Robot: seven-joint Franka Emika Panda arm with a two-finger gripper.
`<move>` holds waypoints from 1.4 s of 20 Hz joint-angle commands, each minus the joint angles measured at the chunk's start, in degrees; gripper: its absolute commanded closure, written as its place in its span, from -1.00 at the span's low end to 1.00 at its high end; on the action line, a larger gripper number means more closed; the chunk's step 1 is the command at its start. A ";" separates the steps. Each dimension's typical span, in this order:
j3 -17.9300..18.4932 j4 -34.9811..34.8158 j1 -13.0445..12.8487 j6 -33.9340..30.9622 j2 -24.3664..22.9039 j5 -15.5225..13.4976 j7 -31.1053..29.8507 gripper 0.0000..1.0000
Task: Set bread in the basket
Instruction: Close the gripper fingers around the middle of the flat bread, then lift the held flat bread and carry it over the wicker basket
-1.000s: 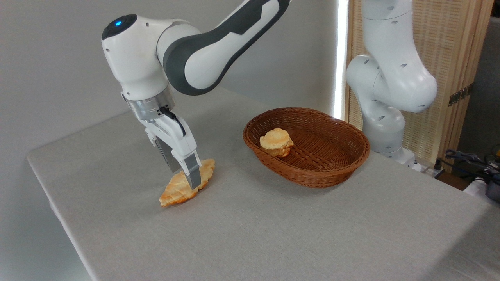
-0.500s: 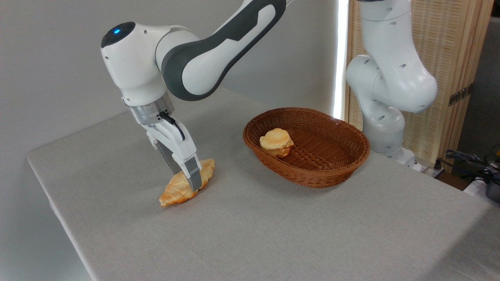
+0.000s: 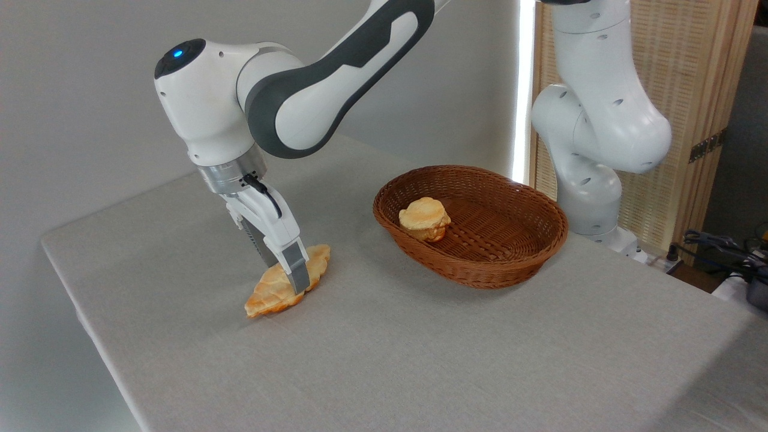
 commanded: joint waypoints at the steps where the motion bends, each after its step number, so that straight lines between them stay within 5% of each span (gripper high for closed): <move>1: -0.16 0.30 -0.17 0.71 0.38 1.49 -0.89 -0.72; 4: -0.16 0.21 -0.17 0.62 0.38 2.02 -0.89 -0.16; 6: -0.16 0.21 -0.17 0.62 0.46 2.02 -0.80 0.00; 17: -0.08 0.48 -0.08 -1.30 -0.67 2.02 -0.45 -0.02; 28: 0.63 0.13 0.27 -2.44 -10.51 2.11 -0.10 -0.04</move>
